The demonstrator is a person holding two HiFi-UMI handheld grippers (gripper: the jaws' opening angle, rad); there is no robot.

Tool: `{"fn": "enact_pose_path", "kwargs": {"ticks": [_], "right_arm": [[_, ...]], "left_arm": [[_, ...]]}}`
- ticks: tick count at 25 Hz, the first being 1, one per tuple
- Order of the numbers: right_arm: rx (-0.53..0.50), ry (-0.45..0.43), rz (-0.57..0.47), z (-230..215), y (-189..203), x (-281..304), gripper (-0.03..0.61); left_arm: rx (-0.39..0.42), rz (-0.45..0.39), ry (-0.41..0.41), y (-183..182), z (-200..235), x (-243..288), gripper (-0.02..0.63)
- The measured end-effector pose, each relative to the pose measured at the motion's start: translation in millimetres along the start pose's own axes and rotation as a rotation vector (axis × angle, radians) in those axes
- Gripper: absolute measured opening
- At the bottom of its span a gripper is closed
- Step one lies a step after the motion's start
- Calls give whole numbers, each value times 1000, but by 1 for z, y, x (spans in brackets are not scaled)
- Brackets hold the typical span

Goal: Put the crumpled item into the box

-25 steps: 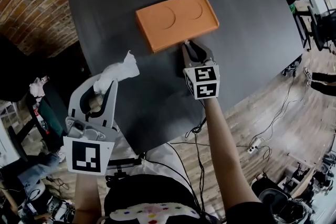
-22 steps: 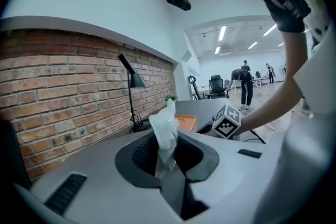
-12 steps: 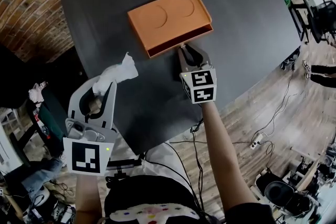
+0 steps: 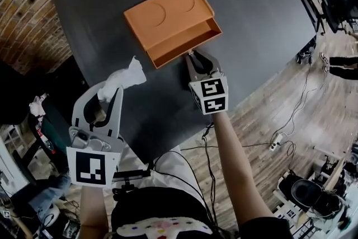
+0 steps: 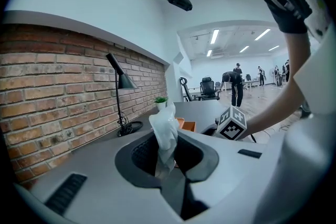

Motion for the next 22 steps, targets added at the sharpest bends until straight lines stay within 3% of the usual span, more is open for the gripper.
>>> {"fn": "enact_pose_path", "kwargs": {"ticks": [22], "right_arm": [[42, 37, 19, 3, 24, -45, 83]], "left_arm": [[24, -7, 77, -5, -21, 5, 55]]}}
Point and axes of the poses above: the fingertips, and each gripper's own axes: x forward along the fingers, z to its left, y out of its underside, the point moved 6 cm from there along -x, backward along the fingers, and after that the axes turned 2 degrees about -z, right-handed, at the moved point
